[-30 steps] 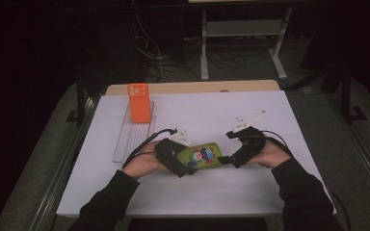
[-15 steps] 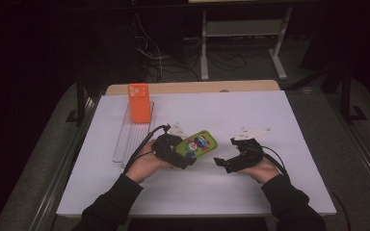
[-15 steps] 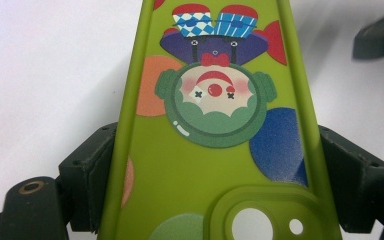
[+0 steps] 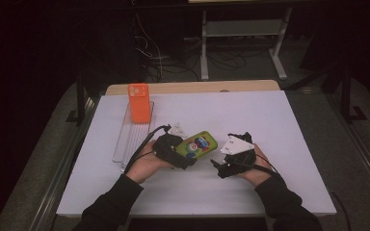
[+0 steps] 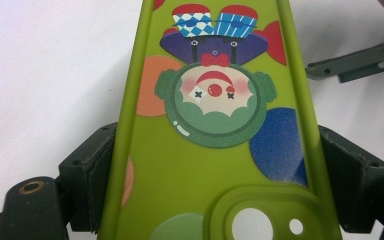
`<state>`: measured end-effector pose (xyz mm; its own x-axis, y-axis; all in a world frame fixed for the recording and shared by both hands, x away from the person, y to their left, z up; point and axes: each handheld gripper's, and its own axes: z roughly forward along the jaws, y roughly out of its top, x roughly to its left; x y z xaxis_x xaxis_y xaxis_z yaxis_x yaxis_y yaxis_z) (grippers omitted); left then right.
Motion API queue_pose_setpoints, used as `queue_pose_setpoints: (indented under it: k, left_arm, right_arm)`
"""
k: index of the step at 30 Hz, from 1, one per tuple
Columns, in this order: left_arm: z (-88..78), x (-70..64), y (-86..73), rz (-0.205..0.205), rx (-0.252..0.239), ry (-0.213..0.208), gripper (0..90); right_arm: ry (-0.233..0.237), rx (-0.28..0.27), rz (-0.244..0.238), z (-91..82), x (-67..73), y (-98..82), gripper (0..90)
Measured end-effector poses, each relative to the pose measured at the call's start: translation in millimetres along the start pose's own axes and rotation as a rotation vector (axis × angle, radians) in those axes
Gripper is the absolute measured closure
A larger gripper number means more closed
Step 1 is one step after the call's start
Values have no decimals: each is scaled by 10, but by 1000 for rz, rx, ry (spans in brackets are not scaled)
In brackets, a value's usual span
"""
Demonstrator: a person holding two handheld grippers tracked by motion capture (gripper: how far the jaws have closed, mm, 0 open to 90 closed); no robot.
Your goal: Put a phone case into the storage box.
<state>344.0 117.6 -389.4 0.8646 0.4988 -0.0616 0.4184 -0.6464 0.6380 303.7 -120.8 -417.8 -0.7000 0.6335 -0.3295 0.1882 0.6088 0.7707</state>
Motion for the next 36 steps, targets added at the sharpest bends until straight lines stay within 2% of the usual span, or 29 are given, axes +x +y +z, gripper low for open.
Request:
queue_pose_setpoints:
  k: [2,3,4,5,6,9,13,14,16,18,21,24,27,28,29,30,33,34,35,36]
  left_arm:
    - [11,-11,-2,-14,-13,2,155]
    - [-1,3,-2,5,5,1,154]
    - [2,0,-3,0,-1,0,155]
    - [22,-23,-6,-36,-33,2,155]
    - [20,-21,-6,-36,-33,3,155]
    - [8,-6,-7,-24,-21,-1,155]
    - [14,-14,-11,-33,-15,-7,155]
    - [14,-14,-11,-31,-14,-7,155]
    - [-2,7,-10,-4,8,-4,155]
    - [2,-1,-11,-17,-3,-4,155]
    - [0,-1,-11,-16,-2,-4,155]
    - [-3,-3,-8,-7,5,-5,155]
    - [8,-22,-5,-21,-10,-5,155]
    - [4,-20,-3,-15,-4,-6,155]
    - [-1,-16,-2,-4,3,-6,155]
    - [13,-34,-2,-31,-19,-8,155]
    - [12,-32,-2,-27,-15,-10,155]
    - [12,-33,-3,-28,-15,-10,155]
    - [-2,-14,-2,-2,8,-11,155]
    - [-3,-13,-2,-1,9,-11,155]
  right_arm:
    - [-21,-12,-63,-1,43,7,0]
    - [-32,-14,-91,-2,66,10,0]
    - [-40,-13,-123,0,84,15,0]
    - [-54,-14,-153,2,106,19,0]
    - [-66,-13,-203,5,111,21,0]
    - [-97,-23,-275,13,167,27,0]
    - [-160,-16,-388,24,252,17,0]
    - [-165,-2,-445,21,247,19,0]
    - [-203,-21,-478,37,281,16,0]
    - [-218,-14,-543,38,287,17,0]
    - [-252,-32,-589,46,330,10,2]
    - [-291,-48,-670,35,347,16,35]
    - [-315,-57,-689,37,376,18,52]
    - [-324,-48,-668,41,404,-2,58]
    - [-332,-58,-708,44,398,12,70]
    - [-343,-48,-708,48,414,6,84]
    - [-350,-30,-732,63,450,-6,132]
    - [-365,-27,-768,70,459,-5,144]
    - [-363,-31,-821,79,452,-4,164]
    - [-372,-36,-832,80,462,-1,184]
